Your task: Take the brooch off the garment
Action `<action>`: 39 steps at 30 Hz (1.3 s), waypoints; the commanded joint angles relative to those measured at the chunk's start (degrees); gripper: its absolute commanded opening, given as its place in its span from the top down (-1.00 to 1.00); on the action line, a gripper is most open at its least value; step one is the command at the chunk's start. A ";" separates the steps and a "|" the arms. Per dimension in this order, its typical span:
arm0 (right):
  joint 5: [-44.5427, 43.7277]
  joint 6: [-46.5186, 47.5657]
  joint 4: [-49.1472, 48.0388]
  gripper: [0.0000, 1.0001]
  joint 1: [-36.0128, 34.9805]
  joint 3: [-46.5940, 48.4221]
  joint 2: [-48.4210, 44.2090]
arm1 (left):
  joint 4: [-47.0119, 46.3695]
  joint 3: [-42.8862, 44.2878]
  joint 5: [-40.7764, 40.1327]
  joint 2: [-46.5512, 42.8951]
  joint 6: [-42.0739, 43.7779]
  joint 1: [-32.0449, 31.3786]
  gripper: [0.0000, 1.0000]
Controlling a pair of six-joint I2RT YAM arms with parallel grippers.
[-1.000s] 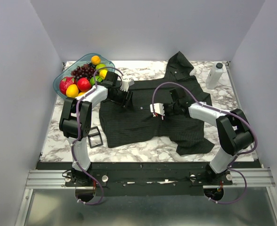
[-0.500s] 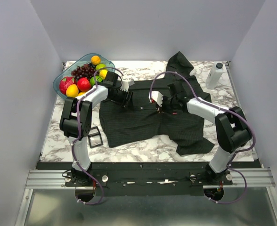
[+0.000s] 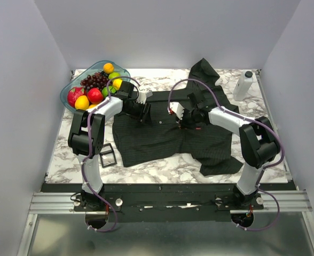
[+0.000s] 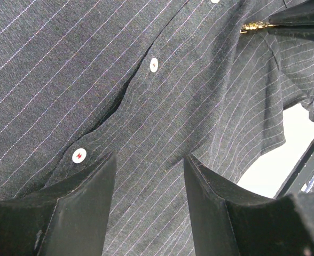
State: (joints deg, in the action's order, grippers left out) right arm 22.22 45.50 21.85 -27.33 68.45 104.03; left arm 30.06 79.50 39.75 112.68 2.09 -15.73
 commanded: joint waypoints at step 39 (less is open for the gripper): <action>4.85 -38.28 -24.39 0.99 0.61 -6.84 -12.18 | -29.01 -4.71 29.77 3.15 -8.85 -9.50 0.45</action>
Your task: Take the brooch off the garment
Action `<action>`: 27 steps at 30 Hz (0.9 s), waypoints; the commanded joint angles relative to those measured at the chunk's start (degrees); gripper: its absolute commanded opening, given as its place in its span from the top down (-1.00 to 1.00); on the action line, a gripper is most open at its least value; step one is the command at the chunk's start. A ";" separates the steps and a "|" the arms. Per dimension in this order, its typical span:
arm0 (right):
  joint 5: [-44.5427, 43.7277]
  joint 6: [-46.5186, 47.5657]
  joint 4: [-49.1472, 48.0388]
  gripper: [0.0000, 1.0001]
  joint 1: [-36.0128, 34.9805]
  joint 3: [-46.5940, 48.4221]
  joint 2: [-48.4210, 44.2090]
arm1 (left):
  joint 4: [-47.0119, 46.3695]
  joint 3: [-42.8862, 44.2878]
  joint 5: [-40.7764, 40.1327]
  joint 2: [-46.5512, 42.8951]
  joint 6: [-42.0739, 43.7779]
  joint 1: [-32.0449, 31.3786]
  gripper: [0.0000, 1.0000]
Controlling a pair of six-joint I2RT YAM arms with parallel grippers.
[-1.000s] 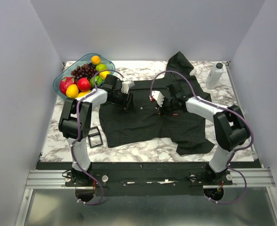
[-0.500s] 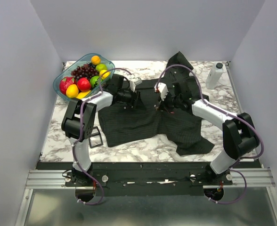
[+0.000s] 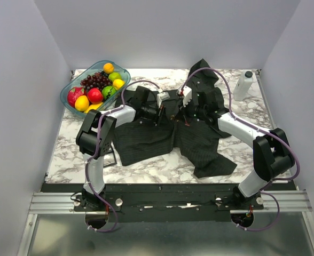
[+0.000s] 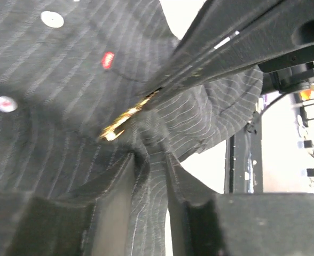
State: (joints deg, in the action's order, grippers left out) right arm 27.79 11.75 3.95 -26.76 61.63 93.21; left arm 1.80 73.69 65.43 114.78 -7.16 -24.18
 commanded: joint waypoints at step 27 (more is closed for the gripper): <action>-1.35 -10.00 -7.91 0.99 0.05 2.27 0.92 | -7.26 1.36 0.40 -4.12 -9.03 5.81 0.39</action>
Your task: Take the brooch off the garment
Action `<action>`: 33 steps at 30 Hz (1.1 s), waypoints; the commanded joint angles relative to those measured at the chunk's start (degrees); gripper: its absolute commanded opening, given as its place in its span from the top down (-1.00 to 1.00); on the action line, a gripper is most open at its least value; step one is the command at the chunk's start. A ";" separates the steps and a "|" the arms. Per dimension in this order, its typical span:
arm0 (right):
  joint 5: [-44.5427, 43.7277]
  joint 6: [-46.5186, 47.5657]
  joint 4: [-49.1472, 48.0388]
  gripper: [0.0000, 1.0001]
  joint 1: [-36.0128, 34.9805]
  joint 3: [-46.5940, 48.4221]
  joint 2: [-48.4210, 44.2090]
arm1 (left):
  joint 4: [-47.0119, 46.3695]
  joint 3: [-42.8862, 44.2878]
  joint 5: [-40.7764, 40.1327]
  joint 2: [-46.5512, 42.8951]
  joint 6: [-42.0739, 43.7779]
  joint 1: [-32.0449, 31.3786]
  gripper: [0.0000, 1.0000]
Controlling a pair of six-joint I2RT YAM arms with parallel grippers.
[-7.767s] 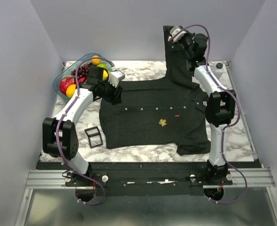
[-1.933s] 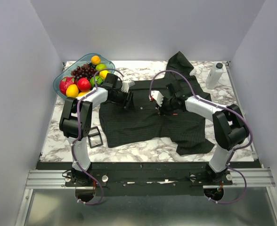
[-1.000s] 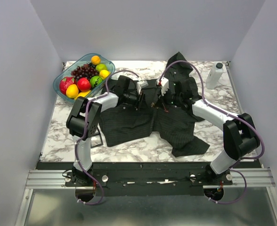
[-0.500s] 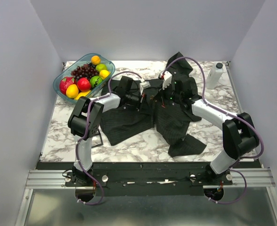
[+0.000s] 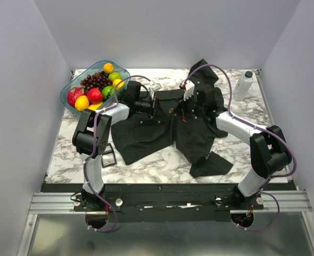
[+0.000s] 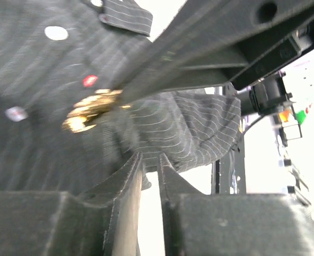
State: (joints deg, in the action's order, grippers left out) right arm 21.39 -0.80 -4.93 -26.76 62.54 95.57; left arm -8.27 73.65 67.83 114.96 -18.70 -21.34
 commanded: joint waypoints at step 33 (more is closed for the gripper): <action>22.38 17.50 15.65 0.99 0.40 7.06 0.23 | 53.39 17.97 -1.38 -1.03 57.22 2.01 0.21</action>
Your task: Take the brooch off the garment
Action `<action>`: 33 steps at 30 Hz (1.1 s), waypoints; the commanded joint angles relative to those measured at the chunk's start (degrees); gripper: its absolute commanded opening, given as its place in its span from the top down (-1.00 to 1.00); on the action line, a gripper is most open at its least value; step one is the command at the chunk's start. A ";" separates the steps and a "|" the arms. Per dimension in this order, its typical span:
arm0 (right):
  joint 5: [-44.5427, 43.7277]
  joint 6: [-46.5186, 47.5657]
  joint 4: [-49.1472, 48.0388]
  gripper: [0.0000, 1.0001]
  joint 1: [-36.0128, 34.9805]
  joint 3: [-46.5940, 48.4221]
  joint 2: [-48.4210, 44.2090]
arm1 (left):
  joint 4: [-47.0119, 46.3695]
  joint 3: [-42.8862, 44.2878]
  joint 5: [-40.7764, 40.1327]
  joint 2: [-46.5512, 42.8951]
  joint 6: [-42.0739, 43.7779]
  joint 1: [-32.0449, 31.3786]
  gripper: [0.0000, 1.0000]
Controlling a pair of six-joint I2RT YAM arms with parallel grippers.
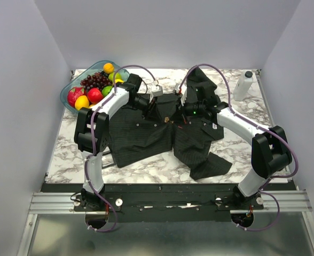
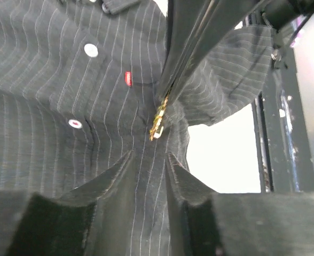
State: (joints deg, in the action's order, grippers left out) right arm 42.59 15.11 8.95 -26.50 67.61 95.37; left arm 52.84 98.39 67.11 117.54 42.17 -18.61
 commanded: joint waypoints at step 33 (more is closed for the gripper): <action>-0.40 7.91 9.76 0.99 0.13 5.33 0.17 | -20.50 -9.62 -4.53 -6.87 -16.16 -3.36 0.26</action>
State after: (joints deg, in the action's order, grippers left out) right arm 42.89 19.44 14.83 -26.52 69.06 95.74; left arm 30.26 88.12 65.19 114.61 24.21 -21.74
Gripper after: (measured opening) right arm 0.011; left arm 0.362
